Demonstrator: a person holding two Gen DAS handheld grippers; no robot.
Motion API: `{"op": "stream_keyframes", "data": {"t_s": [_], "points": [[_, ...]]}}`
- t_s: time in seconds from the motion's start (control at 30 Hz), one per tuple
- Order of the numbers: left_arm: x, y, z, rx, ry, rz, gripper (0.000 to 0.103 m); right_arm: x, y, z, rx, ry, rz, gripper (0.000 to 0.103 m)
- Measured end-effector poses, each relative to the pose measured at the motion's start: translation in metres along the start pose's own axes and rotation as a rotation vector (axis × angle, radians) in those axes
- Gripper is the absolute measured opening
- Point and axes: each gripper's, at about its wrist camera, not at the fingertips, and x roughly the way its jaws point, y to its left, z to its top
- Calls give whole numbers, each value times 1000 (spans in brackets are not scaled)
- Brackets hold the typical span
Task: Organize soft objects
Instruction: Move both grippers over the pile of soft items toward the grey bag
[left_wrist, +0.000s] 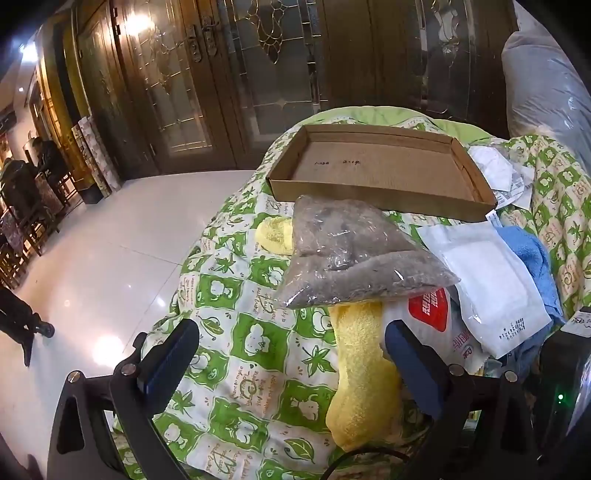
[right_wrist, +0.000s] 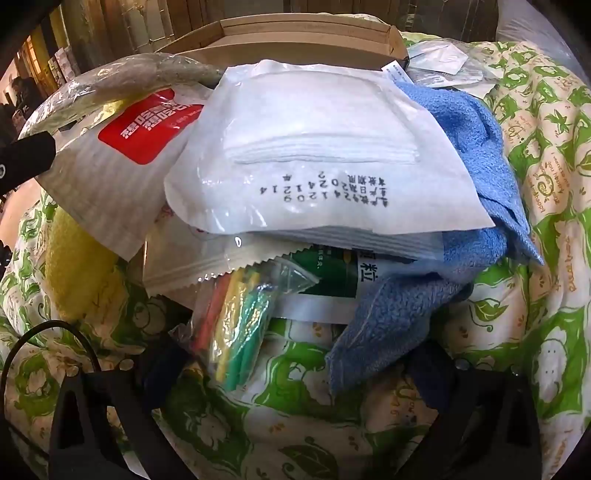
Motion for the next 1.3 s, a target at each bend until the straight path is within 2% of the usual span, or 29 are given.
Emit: {"op": "stream_keyframes", "data": {"t_s": [0.4,0.5,0.57,0.63,0.67,0.8,0.87,1.0,1.1,1.3], "points": [[1,3,2,-10,10,-6,102,2,8,3,4,17,-7,103],[1,5,2,-16,13,-8,102,-7,4,10,25,55,44,103],[1,6,2,-20,15,-8,102,-25,4,11,34,14,66,103],[1,6,3,-25,15,-7,102,-51,9,8,14,-72,85,103],[1,6,2,-26,16,-6,102,-75,14,6,-9,-162,77,103],[0,8,3,-27,18,-6,102,-122,15,10,-17,-358,46,103],[1,8,3,-33,21,-17,102,-134,11,21,-4,-396,37,103],[3,15,0,-73,55,-69,102,-126,-17,38,18,-359,37,103],[5,15,-2,-90,77,-94,102,-117,-30,30,61,-319,56,103],[3,5,-9,-50,91,-76,102,-115,-35,28,74,-312,70,103]]}}
